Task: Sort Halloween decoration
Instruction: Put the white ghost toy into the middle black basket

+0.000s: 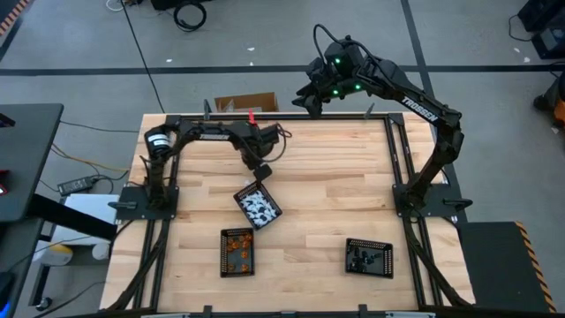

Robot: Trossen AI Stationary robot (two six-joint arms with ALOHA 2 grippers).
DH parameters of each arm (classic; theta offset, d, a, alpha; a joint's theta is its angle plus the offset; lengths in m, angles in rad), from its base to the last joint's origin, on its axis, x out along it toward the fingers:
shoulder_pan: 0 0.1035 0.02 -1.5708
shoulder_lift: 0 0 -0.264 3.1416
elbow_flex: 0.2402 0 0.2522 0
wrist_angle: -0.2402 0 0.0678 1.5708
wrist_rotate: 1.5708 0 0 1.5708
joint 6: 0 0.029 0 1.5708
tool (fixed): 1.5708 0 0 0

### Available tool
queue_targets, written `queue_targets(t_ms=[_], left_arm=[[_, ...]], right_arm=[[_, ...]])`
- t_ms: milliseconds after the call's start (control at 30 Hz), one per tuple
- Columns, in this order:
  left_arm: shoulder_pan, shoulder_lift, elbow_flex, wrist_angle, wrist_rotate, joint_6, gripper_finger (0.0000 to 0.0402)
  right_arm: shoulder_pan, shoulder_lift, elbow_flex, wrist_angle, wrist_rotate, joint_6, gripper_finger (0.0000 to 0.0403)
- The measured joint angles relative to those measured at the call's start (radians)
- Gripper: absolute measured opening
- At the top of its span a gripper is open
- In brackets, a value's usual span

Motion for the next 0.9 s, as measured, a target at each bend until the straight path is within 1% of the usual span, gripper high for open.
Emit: queue_targets(t_ms=[67,200,333,533,667,733,800,900], left_arm=[[0.015,-0.026,0.001,-0.006,0.018,0.006,0.0000],[0.036,-0.093,0.003,-0.024,0.087,0.008,0.0000],[0.055,-0.170,0.004,-0.032,0.122,0.003,0.0000],[0.079,-0.287,0.005,-0.056,0.230,-0.010,0.0000],[0.090,-0.354,0.006,-0.100,0.218,-0.012,0.0000],[0.101,-0.367,0.005,-0.142,0.206,-0.008,0.0000],[0.108,-0.376,-0.011,-0.145,0.198,-0.001,0.0000],[0.111,-0.379,-0.052,-0.147,0.182,-0.002,0.0000]], right_arm=[[0.000,0.000,0.000,0.000,0.000,0.000,0.0203],[0.000,0.000,0.000,-0.004,0.000,0.000,0.0203],[0.000,0.000,0.000,-0.007,-0.001,-0.004,0.0203],[0.000,0.000,0.000,-0.008,-0.001,-0.011,0.0203],[0.000,0.000,0.000,-0.008,-0.004,-0.011,0.0203],[0.000,0.000,0.000,-0.010,-0.008,-0.011,0.0203],[0.000,0.000,-0.002,-0.008,-0.017,-0.011,0.0203],[0.000,-0.002,-0.059,0.036,-0.046,-0.011,0.0203]])
